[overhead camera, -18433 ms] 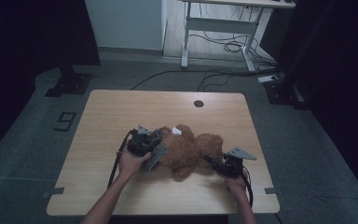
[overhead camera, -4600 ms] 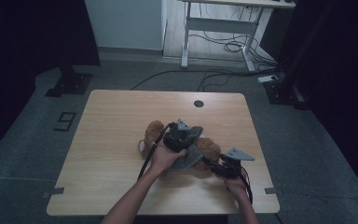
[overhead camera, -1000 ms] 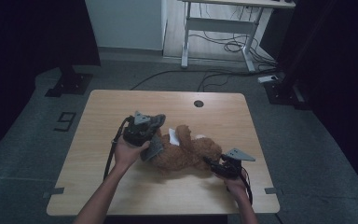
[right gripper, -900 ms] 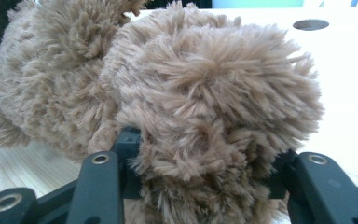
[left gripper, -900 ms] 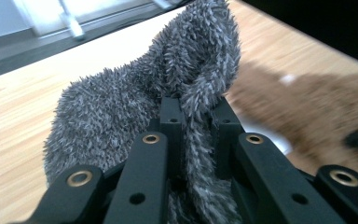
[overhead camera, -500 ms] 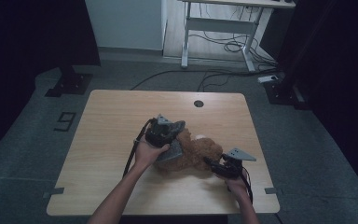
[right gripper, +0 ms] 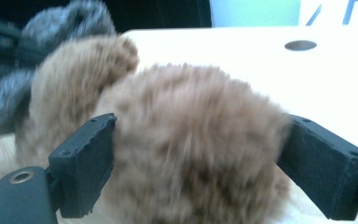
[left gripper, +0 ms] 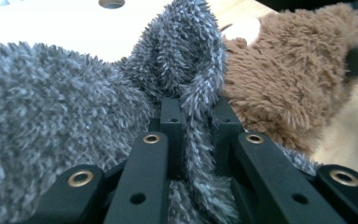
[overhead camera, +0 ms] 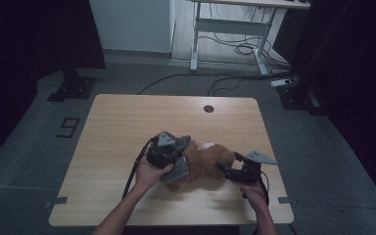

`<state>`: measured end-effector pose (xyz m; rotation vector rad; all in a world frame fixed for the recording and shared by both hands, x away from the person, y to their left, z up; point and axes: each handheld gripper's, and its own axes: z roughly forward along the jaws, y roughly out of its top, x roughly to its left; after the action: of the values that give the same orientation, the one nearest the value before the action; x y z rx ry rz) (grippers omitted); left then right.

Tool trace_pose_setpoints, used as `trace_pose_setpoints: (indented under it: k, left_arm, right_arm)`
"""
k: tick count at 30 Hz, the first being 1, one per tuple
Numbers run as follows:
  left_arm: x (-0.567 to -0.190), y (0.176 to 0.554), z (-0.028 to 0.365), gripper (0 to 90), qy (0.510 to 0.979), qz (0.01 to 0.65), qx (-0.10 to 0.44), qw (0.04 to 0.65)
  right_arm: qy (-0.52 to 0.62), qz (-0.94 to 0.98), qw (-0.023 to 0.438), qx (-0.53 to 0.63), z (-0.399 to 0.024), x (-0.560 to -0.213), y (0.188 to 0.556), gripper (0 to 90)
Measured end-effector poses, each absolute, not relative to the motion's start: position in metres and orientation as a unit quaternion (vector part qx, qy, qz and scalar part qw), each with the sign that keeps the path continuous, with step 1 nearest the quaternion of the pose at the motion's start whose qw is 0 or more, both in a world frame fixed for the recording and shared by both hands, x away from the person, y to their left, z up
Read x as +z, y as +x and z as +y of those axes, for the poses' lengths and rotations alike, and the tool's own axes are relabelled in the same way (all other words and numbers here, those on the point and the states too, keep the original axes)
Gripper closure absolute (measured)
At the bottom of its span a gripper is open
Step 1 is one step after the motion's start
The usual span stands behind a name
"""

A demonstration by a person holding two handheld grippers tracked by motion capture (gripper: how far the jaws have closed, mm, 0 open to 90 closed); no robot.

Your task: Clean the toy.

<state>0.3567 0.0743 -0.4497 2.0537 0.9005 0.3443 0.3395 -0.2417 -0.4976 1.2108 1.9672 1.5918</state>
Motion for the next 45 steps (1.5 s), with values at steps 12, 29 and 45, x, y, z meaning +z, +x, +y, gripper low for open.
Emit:
trace_pose_setpoints:
  k: [12,29,45]
  left_arm:
    - [-0.459,0.316,0.075,79.2,0.832,0.318,0.119,0.439]
    - [-0.457,0.345,0.070,79.2,0.821,0.335,0.173,0.429]
    - [-0.473,0.353,0.086,79.2,0.801,0.353,0.173,0.451]
  right_arm:
    - [0.414,0.750,0.099,0.506,-0.221,-0.511,0.349,1.0]
    - [0.428,0.729,0.165,0.507,-0.200,-0.524,0.368,38.8]
    - [0.441,0.723,0.168,0.504,-0.202,-0.516,0.384,12.4]
